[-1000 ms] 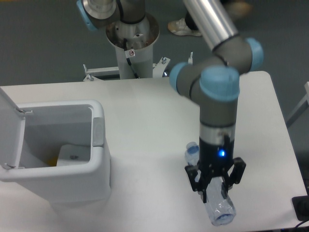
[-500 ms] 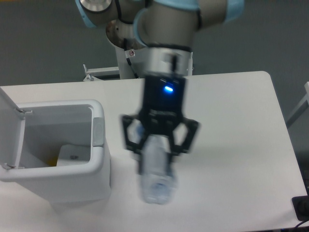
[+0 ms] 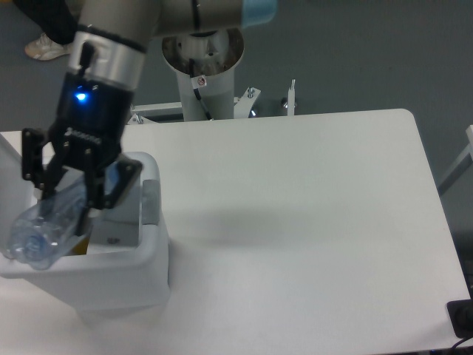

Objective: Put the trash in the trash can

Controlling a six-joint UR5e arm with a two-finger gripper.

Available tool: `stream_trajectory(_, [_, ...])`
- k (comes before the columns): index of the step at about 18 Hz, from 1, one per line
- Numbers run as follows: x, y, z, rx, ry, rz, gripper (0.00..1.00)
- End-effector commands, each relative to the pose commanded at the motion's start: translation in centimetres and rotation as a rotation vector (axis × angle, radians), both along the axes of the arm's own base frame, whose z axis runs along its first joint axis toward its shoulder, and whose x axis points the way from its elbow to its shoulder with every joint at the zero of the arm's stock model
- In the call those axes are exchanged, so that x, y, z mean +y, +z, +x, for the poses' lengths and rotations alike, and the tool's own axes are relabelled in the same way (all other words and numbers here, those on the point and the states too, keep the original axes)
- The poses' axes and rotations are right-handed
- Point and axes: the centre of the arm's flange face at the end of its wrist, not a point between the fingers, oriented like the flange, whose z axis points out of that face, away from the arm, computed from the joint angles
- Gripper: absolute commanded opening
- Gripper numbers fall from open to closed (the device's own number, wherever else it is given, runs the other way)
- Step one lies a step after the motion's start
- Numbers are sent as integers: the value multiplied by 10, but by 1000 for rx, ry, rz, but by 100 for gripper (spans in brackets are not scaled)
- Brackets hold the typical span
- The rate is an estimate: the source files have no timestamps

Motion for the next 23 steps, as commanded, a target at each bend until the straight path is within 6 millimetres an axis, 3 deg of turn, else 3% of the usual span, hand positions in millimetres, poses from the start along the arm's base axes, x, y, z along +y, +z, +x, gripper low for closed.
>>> stream_trajectory(3, [3, -8, -1, 3, -11, -13, 55])
stream_trajectory(4, [4, -10, -2, 2, -11, -15, 67])
stream_trajectory(5, [5, -10, -2, 13, -18, -15, 100])
stream_trajectory(9, [-3, 7, -7, 34, 3, 7, 100])
stream_trajectory(13, [-30, 25, -41, 55, 87, 21, 100])
stream_trajectory(18, [-82, 35, -161, 114, 329, 0, 100])
stream_trajectory(20, [-84, 29, -186, 151, 376, -33, 100])
stream_trajectory(21, [-94, 26, -208, 213, 421, -76, 100])
stream_trajectory(23, [-99, 14, -224, 311, 449, -168, 100])
